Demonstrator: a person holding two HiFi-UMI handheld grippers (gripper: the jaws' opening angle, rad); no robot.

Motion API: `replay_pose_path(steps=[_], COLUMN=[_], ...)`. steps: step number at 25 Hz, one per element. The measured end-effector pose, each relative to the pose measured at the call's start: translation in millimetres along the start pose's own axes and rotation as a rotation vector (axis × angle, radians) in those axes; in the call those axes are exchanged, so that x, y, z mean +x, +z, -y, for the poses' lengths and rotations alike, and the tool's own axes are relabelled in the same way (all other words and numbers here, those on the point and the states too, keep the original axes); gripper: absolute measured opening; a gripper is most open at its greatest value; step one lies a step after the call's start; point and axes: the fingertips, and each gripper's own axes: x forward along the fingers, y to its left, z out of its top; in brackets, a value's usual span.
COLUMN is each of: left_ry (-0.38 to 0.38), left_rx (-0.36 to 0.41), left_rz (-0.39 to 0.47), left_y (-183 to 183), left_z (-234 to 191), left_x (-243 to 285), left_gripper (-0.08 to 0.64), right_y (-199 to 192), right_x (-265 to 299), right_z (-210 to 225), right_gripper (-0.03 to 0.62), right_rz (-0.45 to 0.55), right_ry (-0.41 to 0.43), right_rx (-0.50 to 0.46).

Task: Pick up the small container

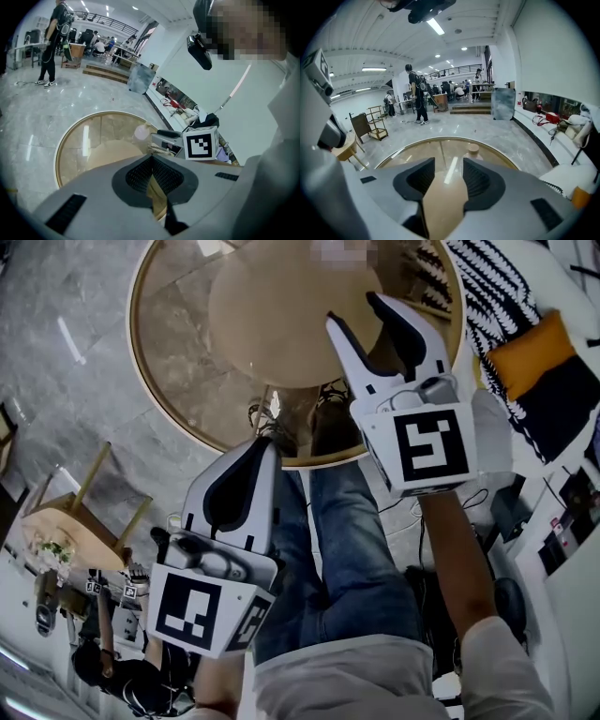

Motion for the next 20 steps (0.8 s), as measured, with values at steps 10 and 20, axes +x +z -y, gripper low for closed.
replay_pose_path(steps=[10, 20], left_ry=[0.008, 0.0], left_rx=[-0.017, -0.021], left_rz=[-0.011, -0.025], left_y=[-5, -2], left_z=[-7, -8], left_x=[2, 3], left_gripper=[0.017, 0.017], right_y=[-6, -9], right_x=[32, 61], right_z=[27, 45], right_gripper=[0.232, 0.232], right_rz=[0.022, 0.038], right_ry=[-0.059, -0.132], right_rx=[0.024, 0.026])
